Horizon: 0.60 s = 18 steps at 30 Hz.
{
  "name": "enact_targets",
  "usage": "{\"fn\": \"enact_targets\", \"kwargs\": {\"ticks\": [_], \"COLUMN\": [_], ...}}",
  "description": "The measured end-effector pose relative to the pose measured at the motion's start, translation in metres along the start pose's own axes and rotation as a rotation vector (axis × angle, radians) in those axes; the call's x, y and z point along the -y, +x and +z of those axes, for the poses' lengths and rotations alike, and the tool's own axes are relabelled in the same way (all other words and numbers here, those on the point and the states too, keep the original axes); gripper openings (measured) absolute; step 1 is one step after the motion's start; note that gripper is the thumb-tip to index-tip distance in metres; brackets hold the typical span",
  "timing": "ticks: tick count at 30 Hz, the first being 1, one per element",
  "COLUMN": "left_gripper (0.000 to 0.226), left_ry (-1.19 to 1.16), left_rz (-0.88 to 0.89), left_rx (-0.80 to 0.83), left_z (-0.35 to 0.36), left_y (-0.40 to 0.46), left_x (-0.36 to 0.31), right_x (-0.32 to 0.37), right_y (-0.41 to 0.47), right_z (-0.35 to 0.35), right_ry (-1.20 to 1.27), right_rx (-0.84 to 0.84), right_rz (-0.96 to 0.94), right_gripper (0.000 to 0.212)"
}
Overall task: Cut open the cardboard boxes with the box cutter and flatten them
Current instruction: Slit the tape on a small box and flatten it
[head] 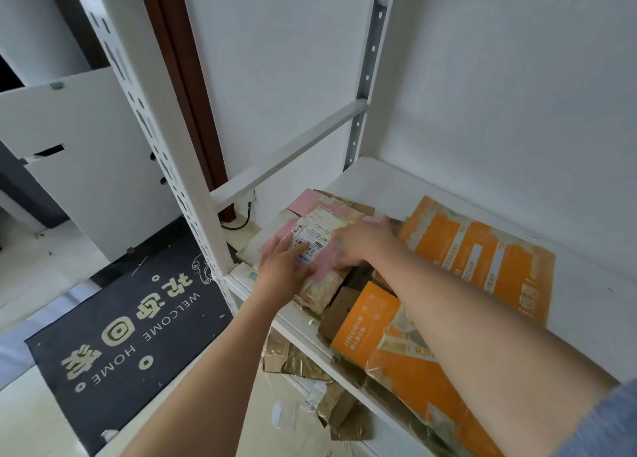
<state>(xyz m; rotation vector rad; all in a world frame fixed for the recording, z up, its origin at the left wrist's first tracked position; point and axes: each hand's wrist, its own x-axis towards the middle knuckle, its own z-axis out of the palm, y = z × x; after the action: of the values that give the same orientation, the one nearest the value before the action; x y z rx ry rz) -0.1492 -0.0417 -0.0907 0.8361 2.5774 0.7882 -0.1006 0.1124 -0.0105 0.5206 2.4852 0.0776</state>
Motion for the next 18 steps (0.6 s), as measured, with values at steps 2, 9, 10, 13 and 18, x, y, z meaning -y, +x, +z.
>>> {"fn": "enact_targets", "kwargs": {"ticks": [2,9,10,13,18], "left_gripper": [0.057,0.059,0.058,0.053,0.051], "left_ry": [-0.013,0.188,0.186,0.15,0.022], "left_rz": [0.015,0.016,0.015,0.039,0.124], "left_rx": [0.057,0.074,0.058,-0.022,-0.154], "left_z": [-0.003,-0.007,-0.01,-0.019,-0.03], "left_y": [0.001,0.002,0.0,-0.009,-0.029], "left_x": [0.008,-0.001,-0.003,-0.012,-0.065], "right_x": [0.004,0.005,0.002,-0.017,-0.051], "right_y": [-0.003,-0.016,-0.019,-0.037,-0.088], "right_z": [0.002,-0.001,-0.002,-0.003,0.015], "right_ry": [-0.051,-0.124,-0.108,0.047,0.184], "right_rx": [0.027,-0.058,-0.132,-0.428,-0.675], "right_rz": [0.015,0.011,-0.016,-0.083,-0.006], "right_gripper": [0.081,0.056,0.052,0.053,0.057]}}
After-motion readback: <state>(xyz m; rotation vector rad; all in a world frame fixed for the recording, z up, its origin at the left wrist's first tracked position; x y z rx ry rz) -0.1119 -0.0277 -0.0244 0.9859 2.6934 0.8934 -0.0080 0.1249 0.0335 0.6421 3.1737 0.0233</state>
